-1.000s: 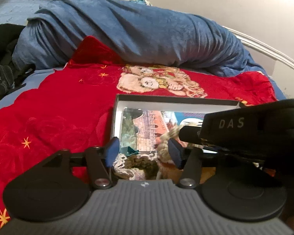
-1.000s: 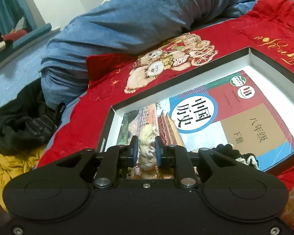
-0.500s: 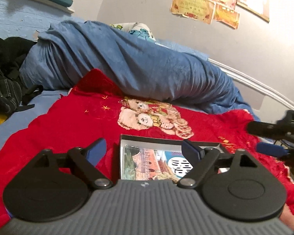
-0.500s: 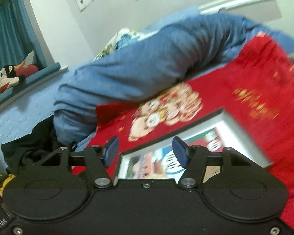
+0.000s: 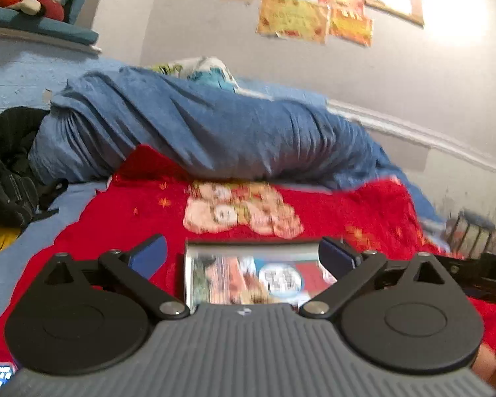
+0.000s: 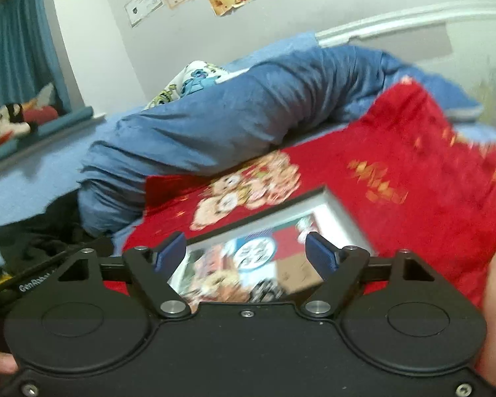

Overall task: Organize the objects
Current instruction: 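Move both tools back toward the pile beside the box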

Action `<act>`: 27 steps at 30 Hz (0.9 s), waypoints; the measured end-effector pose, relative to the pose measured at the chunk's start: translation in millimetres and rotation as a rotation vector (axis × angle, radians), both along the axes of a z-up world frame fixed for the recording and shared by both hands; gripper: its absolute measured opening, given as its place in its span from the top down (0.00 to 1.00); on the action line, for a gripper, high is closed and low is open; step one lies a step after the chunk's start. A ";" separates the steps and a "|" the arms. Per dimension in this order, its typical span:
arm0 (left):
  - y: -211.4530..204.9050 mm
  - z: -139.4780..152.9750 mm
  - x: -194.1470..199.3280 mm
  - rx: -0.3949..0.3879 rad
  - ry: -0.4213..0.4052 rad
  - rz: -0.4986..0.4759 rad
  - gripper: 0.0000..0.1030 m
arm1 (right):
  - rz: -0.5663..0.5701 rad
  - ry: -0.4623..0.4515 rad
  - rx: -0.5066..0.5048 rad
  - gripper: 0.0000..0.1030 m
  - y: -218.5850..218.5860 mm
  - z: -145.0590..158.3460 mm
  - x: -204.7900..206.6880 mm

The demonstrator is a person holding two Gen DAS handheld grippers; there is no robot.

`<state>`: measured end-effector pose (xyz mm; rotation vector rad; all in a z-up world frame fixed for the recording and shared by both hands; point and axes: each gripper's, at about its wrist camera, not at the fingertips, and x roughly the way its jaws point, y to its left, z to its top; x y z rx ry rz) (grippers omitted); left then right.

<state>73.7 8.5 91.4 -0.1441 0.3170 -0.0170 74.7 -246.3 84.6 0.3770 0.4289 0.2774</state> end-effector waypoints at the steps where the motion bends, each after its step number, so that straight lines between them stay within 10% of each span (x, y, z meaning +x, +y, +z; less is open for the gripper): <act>1: -3.0 -5.4 -3.2 0.017 0.013 -0.017 0.01 | 0.010 0.008 0.018 0.23 0.5 -8.8 -2.0; 12: -29.6 -96.0 -9.0 0.070 0.156 -0.020 0.02 | 0.019 0.064 0.130 0.26 5.5 -98.0 12.1; 16: -44.0 -109.0 -7.7 0.127 0.184 -0.063 0.09 | 0.051 0.126 0.031 0.26 29.1 -105.7 29.2; 21: -47.7 -119.6 -4.1 0.167 0.241 -0.011 0.55 | 0.055 0.210 -0.096 0.30 53.7 -116.5 44.5; 27: -40.2 -123.6 -2.4 0.129 0.263 0.014 0.64 | 0.068 0.251 -0.117 0.40 62.9 -122.2 49.9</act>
